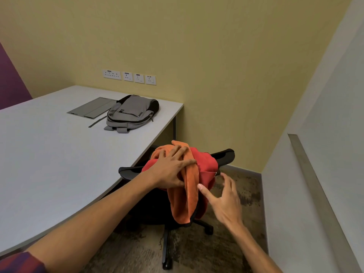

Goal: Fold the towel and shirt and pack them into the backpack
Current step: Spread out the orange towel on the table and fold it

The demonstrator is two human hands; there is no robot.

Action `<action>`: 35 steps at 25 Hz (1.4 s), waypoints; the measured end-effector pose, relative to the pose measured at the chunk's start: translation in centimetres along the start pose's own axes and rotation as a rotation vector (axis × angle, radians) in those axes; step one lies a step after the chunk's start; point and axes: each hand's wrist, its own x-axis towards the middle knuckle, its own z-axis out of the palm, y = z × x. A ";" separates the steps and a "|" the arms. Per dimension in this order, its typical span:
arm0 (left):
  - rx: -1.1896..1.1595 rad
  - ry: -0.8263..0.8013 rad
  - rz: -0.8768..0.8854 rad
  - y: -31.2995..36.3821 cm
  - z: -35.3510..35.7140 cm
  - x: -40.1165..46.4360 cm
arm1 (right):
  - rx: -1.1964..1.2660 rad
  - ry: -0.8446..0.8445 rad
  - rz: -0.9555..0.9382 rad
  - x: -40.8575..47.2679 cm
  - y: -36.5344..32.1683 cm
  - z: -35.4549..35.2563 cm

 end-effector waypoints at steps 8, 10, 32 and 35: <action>-0.009 -0.024 -0.016 -0.1 -0.2 -0.5 | 0.299 -0.329 0.182 -0.9 -1.0 3.0; -0.023 -0.026 -0.015 -0.2 -0.2 -0.6 | 0.272 -0.327 0.170 -1.0 -1.6 2.8; -0.893 0.793 -0.269 -4.7 -6.3 -1.2 | 0.526 -0.101 -0.434 5.9 -17.0 -4.7; -1.040 0.826 -0.273 -6.1 -7.6 -1.3 | -0.052 0.015 -0.662 6.8 -15.8 -3.9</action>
